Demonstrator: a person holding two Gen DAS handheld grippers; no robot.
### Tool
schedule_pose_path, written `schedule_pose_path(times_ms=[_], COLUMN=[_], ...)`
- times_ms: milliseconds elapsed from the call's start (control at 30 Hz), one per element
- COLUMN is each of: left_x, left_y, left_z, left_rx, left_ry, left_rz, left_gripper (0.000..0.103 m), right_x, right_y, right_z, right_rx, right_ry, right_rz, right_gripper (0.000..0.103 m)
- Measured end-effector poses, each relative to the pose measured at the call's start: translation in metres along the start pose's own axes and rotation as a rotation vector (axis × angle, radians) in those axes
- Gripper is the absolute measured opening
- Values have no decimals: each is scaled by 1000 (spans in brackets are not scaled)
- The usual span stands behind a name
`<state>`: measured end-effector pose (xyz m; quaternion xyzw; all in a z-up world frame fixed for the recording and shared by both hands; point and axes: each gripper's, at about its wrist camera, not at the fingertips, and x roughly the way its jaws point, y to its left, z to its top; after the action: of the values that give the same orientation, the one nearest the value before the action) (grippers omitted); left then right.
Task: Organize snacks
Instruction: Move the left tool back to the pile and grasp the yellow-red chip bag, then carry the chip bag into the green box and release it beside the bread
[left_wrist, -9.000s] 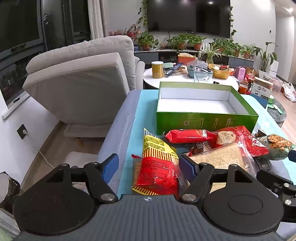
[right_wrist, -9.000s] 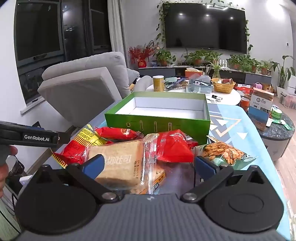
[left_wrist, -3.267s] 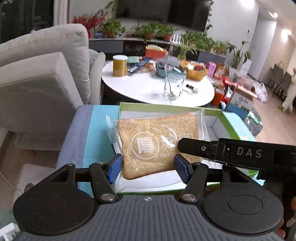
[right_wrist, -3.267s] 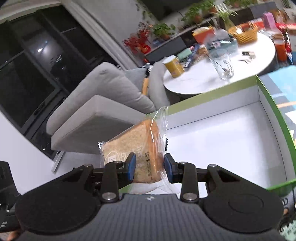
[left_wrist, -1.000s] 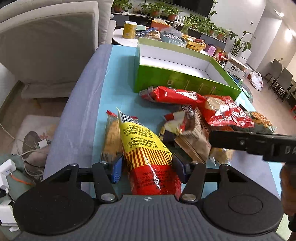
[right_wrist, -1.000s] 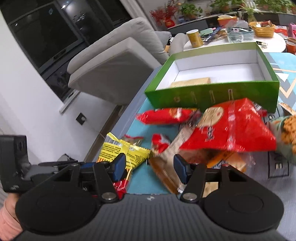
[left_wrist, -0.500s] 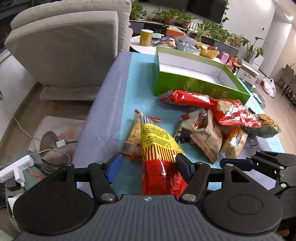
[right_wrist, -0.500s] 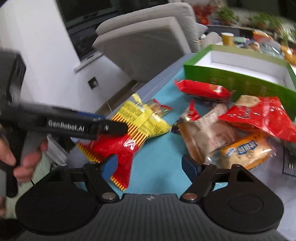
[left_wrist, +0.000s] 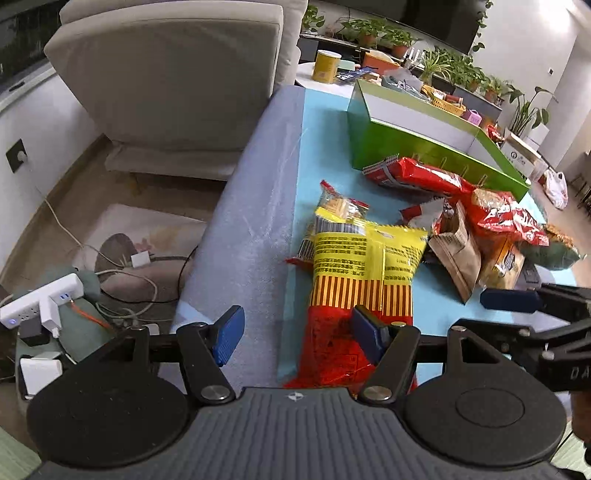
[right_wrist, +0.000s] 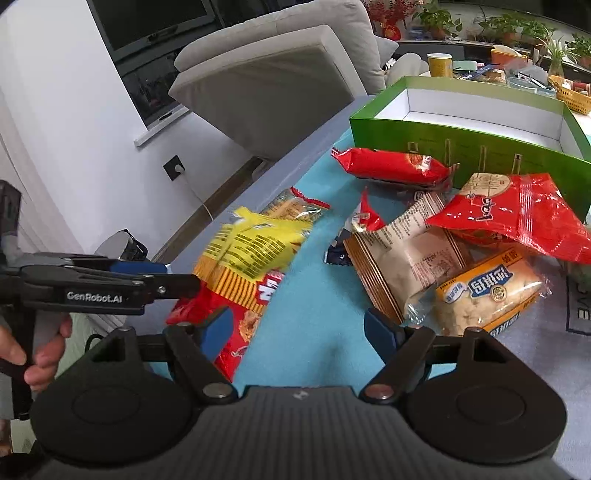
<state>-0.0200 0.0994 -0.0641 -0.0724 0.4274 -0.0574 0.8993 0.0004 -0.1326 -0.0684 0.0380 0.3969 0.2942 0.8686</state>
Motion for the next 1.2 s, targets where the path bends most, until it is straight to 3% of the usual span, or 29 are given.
schedule_pose_path(times_ms=[167,267,400,533,667,900,1200], left_x=[0,3,4,1,1,16,18], left_y=[-14,-16,-12,-11,-25,-44,-37], left_z=[-4,-5,-6,-7,-11,-18,-14], left_rx=[71,60,17,20,118,174,147], left_ry=[7,43,66,85,107,139,141], left_rz=[-42,-116,-148,-206,-269,-268,-287], left_gripper=[60,60,59,59,60,62,58], right_x=[6,8,7,5,7,17,17], right_y=[2,-3,-11,-16,-21,-20,-21], right_z=[0,2,3,2,3,1,4], right_rx=[-3,33,93,136,179,183,193], right_ry=[11,10,21,37,60,85,98], right_rz=[14,5,14,16,42,21,41], right_gripper=[85,85,85,78,71,70,71])
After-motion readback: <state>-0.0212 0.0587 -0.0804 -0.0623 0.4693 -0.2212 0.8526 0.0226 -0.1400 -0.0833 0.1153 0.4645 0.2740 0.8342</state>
